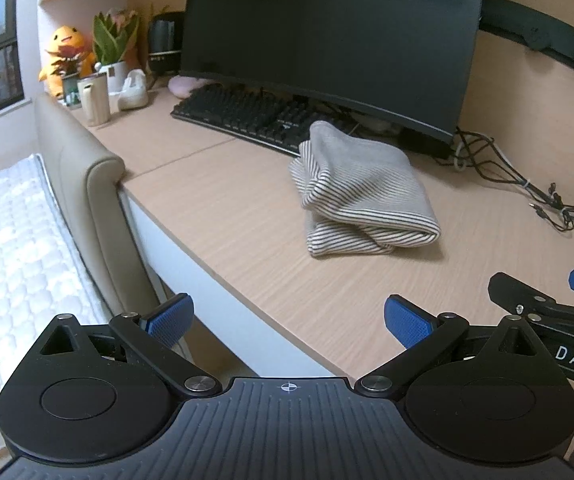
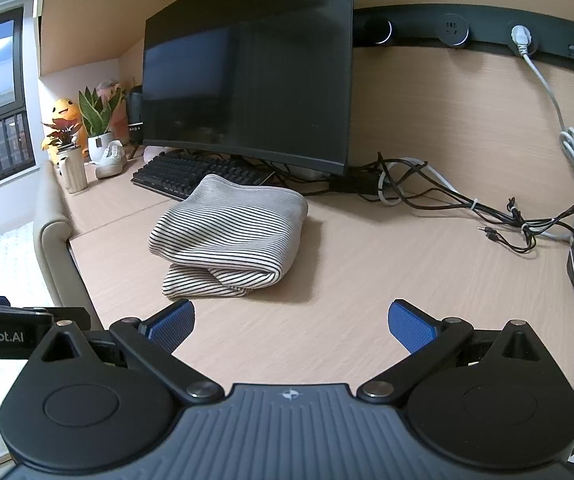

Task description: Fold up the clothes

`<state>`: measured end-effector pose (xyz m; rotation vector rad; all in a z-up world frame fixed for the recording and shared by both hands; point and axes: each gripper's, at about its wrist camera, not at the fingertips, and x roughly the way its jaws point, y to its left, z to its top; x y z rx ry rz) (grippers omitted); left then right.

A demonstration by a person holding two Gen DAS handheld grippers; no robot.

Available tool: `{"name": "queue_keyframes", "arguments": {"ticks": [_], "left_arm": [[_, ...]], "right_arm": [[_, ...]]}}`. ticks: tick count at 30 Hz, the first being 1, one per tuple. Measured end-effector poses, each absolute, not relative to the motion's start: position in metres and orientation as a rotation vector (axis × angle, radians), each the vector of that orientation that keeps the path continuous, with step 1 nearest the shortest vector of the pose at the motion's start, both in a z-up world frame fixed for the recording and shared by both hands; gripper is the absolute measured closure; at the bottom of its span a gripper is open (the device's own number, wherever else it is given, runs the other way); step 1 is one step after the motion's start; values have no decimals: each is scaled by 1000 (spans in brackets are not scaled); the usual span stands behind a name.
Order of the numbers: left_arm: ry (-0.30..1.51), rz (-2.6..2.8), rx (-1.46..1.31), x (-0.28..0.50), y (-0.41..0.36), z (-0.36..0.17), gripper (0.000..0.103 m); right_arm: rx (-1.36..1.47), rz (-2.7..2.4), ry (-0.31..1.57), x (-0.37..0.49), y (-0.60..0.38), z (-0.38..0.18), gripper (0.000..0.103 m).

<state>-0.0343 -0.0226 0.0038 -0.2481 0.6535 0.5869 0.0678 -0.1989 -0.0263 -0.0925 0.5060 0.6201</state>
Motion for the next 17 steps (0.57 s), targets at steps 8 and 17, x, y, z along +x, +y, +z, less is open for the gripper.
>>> {"name": "queue_keyframes", "arguments": {"ticks": [8, 17], "left_arm": [[653, 602, -289, -35, -18, 0, 0], [636, 552, -298, -23, 5, -14, 0]], "right_arm": [[-119, 625, 504, 69, -194, -25, 0], [-129, 633, 527, 79, -173, -30, 0]]}}
